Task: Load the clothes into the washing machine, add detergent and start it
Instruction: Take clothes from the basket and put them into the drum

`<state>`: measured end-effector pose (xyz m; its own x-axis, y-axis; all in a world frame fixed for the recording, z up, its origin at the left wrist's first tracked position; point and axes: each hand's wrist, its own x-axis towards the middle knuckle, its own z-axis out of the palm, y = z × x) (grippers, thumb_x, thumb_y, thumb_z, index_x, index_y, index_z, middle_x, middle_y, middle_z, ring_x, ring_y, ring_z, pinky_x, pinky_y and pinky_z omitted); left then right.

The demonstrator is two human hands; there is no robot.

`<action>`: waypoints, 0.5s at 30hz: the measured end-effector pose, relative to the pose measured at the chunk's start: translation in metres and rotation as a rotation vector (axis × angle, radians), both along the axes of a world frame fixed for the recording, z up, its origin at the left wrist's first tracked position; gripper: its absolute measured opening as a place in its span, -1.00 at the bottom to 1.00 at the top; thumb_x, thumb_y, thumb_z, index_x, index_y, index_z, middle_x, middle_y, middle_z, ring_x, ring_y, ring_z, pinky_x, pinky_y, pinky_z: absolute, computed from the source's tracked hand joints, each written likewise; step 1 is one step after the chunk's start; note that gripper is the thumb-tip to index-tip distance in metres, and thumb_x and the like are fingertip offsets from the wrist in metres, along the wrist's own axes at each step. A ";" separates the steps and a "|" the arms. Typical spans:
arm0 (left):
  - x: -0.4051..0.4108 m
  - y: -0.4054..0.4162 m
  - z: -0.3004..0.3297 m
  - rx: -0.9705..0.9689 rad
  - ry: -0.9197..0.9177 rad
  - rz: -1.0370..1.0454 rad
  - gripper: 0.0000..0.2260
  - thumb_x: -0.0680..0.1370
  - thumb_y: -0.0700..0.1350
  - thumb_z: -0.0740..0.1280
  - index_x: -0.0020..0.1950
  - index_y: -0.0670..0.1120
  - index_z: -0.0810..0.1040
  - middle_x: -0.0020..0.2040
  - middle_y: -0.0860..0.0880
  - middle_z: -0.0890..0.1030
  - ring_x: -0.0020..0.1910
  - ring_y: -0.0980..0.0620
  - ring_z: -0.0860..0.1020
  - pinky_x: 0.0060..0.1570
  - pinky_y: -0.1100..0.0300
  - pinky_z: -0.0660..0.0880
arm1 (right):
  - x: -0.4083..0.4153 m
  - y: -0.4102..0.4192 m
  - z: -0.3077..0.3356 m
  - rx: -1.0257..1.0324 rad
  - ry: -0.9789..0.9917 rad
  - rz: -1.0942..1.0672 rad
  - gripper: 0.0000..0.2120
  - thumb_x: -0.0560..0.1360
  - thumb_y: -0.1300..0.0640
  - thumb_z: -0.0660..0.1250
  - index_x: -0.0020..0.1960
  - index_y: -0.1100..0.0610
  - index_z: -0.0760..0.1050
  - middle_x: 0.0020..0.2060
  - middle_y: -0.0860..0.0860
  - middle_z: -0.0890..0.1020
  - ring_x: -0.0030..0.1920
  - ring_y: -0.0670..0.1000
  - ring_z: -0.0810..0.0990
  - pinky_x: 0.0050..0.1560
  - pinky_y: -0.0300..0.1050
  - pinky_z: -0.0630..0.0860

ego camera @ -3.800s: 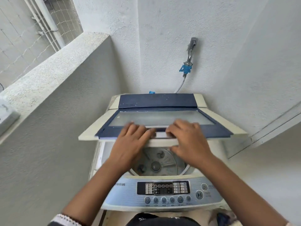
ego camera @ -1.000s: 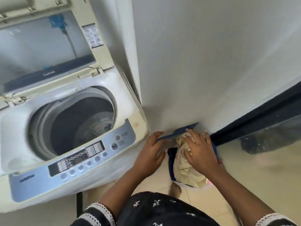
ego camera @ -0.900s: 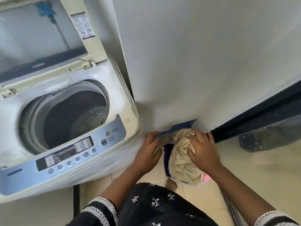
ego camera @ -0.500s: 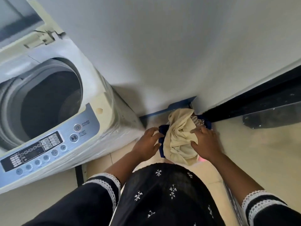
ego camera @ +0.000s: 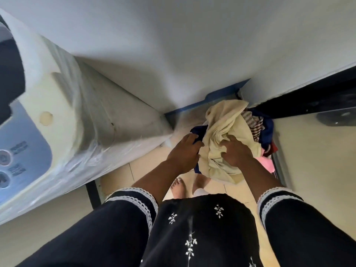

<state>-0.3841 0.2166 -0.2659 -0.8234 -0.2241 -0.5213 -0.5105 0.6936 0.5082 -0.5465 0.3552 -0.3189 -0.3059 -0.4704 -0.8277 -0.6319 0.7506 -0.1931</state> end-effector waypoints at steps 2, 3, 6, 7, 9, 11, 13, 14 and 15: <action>0.007 0.002 -0.013 0.012 -0.017 0.024 -0.60 0.61 -0.15 0.28 0.45 -0.11 0.39 0.53 -0.16 0.22 0.53 -0.12 0.13 0.46 0.09 0.15 | 0.004 -0.002 -0.022 0.044 -0.022 -0.037 -0.52 0.56 -0.01 0.30 0.46 -0.04 0.35 0.58 -0.02 0.02 0.44 0.14 0.34 0.35 0.03 0.38; 0.011 0.004 -0.018 0.015 -0.022 0.032 -0.60 0.61 -0.14 0.27 0.45 -0.10 0.39 0.53 -0.15 0.21 0.53 -0.12 0.13 0.46 0.09 0.16 | 0.008 -0.002 -0.029 0.059 -0.014 -0.051 -0.51 0.56 -0.02 0.30 0.46 0.02 0.35 0.57 0.01 0.07 0.44 0.15 0.34 0.35 0.04 0.39; 0.027 0.010 -0.017 0.034 -0.060 0.053 -0.59 0.62 -0.12 0.27 0.47 -0.05 0.37 0.54 -0.13 0.20 0.54 -0.11 0.12 0.45 0.10 0.18 | 0.022 -0.004 -0.028 -0.020 0.132 -0.113 -0.57 0.55 0.01 0.29 0.37 0.16 0.44 0.41 0.07 0.34 0.33 0.17 0.41 0.25 0.04 0.44; 0.032 0.012 -0.012 0.048 -0.079 0.062 -0.58 0.62 -0.11 0.27 0.48 -0.04 0.35 0.55 -0.11 0.19 0.54 -0.09 0.12 0.45 0.10 0.19 | 0.027 -0.005 -0.021 -0.082 0.185 -0.157 -0.61 0.55 0.03 0.29 0.31 0.17 0.50 0.34 0.09 0.41 0.28 0.17 0.45 0.21 0.04 0.46; 0.039 0.016 0.001 0.095 -0.108 0.085 -0.54 0.61 -0.10 0.28 0.50 -0.02 0.30 0.55 -0.10 0.18 0.54 -0.08 0.12 0.43 0.09 0.21 | 0.037 -0.007 0.001 -0.224 0.235 -0.262 -0.71 0.52 0.06 0.33 0.17 0.17 0.61 0.19 0.09 0.54 0.17 0.17 0.52 0.13 0.06 0.48; 0.041 0.018 0.024 0.157 -0.100 0.122 -0.47 0.59 -0.07 0.33 0.53 -0.01 0.25 0.52 -0.08 0.21 0.51 -0.08 0.17 0.41 0.08 0.24 | 0.045 -0.009 0.033 -0.383 0.217 -0.384 -0.83 0.47 0.10 0.38 -0.01 0.13 0.66 0.03 0.07 0.61 0.06 0.16 0.57 0.06 0.06 0.49; 0.040 0.020 0.052 0.232 -0.077 0.172 -0.35 0.54 0.00 0.40 0.55 0.00 0.17 0.50 -0.06 0.24 0.48 -0.08 0.22 0.40 0.07 0.27 | 0.051 -0.009 0.070 -0.500 0.187 -0.459 -0.93 0.43 0.13 0.40 -0.13 0.09 0.66 -0.07 0.04 0.63 -0.04 0.15 0.59 0.00 0.06 0.51; 0.039 0.021 0.064 0.255 -0.061 0.199 -0.28 0.51 0.04 0.43 0.56 0.01 0.13 0.51 -0.05 0.23 0.47 -0.09 0.22 0.40 0.04 0.29 | 0.054 -0.008 0.086 -0.537 0.178 -0.483 -0.95 0.42 0.14 0.41 -0.15 0.08 0.65 -0.08 0.03 0.63 -0.06 0.14 0.59 -0.02 0.06 0.51; 0.038 0.022 0.080 0.268 -0.043 0.219 -0.22 0.48 0.07 0.45 0.57 0.03 0.09 0.52 -0.05 0.21 0.48 -0.09 0.22 0.41 0.00 0.29 | 0.057 -0.007 0.105 -0.561 0.173 -0.510 -0.96 0.42 0.14 0.41 -0.16 0.07 0.65 -0.08 0.02 0.63 -0.06 0.13 0.59 -0.02 0.07 0.52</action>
